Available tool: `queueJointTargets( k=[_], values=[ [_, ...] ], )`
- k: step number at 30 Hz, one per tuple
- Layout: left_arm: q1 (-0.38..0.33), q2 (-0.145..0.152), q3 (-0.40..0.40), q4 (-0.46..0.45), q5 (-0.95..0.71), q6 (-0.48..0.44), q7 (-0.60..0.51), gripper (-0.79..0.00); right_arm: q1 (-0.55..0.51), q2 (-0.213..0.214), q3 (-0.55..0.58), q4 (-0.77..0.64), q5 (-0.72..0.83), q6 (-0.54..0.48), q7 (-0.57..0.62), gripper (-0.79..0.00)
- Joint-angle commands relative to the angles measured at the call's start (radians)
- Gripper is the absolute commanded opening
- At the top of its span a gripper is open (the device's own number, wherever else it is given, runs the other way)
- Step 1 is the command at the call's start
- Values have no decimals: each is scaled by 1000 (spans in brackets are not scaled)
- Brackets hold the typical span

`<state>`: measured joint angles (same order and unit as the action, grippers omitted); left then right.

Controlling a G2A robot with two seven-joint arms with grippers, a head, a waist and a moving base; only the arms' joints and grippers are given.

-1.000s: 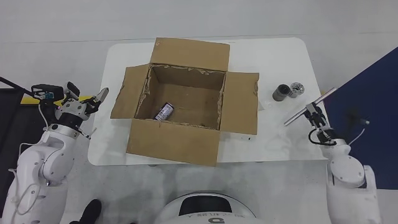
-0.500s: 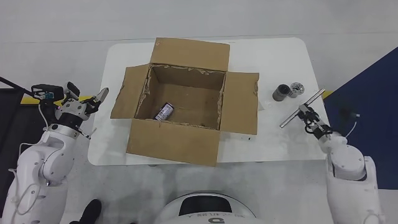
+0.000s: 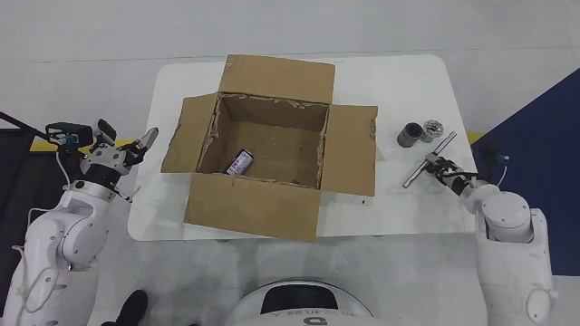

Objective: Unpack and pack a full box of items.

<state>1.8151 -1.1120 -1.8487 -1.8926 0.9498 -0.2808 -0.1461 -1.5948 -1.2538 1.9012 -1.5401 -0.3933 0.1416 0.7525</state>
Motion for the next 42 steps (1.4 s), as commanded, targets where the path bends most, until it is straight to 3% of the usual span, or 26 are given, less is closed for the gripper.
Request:
queueJointTargets(
  k=[1, 14, 15, 17, 19, 21, 33, 37, 38, 39, 41, 42],
  values=[
    [0, 0, 0, 0, 0, 0, 0, 0, 14, 3, 0, 22, 7, 1, 8, -785],
    [0, 0, 0, 0, 0, 0, 0, 0, 75, 20, -34, 84, 7, 7, 63, -779],
    [0, 0, 0, 0, 0, 0, 0, 0, 74, 21, -36, 81, 7, 10, 63, -665],
    [0, 0, 0, 0, 0, 0, 0, 0, 72, 23, -46, 73, -3, 13, 71, -520],
    [0, 0, 0, 0, 0, 0, 0, 0, 76, 25, -55, 70, -12, 19, 76, -425],
    [0, 0, 0, 0, 0, 0, 0, 0, 81, 27, -63, 69, -15, 21, 78, -394],
    [0, 0, 0, 0, 0, 0, 0, 0, -5, 33, -22, -23, 41, -2, -11, -425],
    [0, 0, 0, 0, 0, 0, 0, 0, -84, 27, 13, -112, 116, -99, -126, -422],
    [0, 0, 0, 0, 0, 0, 0, 0, -112, 24, 21, -134, 139, -147, -165, -400],
    [0, 0, 0, 0, 0, 0, 0, 0, -140, 21, 26, -161, 150, -189, -211, -120],
    [0, 0, 0, 0, 0, 0, 0, 0, -186, 15, 23, -201, 161, -253, -275, -123],
    [0, 0, 0, 0, 0, 0, 0, 0, -199, 13, 21, -214, 167, -283, -303, -89]
  ],
)
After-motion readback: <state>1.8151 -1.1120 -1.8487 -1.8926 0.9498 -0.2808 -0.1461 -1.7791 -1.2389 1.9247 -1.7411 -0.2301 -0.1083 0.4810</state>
